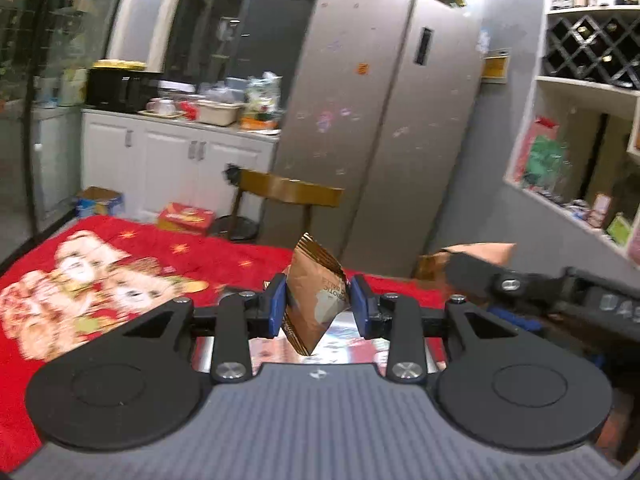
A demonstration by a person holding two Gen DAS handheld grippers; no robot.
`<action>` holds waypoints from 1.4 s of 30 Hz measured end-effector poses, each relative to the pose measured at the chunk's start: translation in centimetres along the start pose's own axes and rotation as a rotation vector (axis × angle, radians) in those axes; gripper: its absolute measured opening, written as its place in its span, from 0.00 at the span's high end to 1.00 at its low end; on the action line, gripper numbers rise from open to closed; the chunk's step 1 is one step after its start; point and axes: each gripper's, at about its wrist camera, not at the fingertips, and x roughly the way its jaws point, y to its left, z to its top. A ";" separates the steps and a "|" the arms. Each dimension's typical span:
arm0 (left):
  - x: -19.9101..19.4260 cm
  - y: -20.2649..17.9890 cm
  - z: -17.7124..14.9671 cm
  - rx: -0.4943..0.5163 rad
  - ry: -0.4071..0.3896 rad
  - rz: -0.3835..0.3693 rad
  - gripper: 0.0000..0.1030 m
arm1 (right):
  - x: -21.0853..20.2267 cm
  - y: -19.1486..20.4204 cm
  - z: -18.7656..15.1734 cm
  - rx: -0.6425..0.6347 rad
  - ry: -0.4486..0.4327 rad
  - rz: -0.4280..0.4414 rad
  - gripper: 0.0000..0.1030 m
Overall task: Organize objects
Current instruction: 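Lift both tan paper packets and carry them over the black box, then lower both paper packets into the box and open both tools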
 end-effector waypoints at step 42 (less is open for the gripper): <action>18.6 -1.7 -12.1 0.140 0.298 -0.014 0.62 | 9.7 -14.8 -5.3 0.135 0.290 -0.327 0.60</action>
